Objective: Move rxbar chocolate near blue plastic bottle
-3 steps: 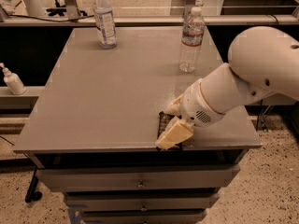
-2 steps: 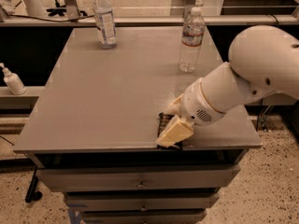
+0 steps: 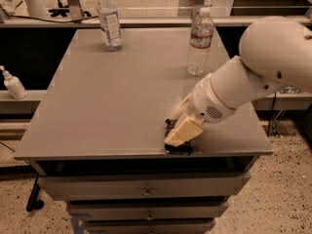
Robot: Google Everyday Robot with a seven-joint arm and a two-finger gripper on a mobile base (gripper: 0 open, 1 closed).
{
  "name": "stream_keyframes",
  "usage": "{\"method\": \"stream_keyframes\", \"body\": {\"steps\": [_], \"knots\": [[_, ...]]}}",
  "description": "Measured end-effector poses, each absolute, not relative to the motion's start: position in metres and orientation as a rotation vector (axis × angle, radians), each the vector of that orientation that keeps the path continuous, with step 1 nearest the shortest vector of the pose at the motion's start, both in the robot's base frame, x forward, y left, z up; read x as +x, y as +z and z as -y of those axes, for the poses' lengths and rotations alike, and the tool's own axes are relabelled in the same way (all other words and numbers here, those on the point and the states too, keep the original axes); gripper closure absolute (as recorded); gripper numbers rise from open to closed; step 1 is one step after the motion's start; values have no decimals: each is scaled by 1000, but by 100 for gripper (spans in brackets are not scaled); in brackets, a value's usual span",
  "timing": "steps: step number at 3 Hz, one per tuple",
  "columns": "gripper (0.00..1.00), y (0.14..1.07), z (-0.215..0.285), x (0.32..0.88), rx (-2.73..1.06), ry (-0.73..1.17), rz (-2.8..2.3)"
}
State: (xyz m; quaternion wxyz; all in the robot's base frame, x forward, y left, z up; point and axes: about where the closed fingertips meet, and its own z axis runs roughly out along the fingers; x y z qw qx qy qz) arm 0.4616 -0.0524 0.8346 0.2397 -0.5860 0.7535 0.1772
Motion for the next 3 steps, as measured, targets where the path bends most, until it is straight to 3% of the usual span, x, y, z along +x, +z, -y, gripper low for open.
{"method": "stream_keyframes", "body": {"steps": [2,3], "knots": [[100,871,38,517,-1673,405,-1980],[100,923,-3,570,-1656,379,-1931]]}}
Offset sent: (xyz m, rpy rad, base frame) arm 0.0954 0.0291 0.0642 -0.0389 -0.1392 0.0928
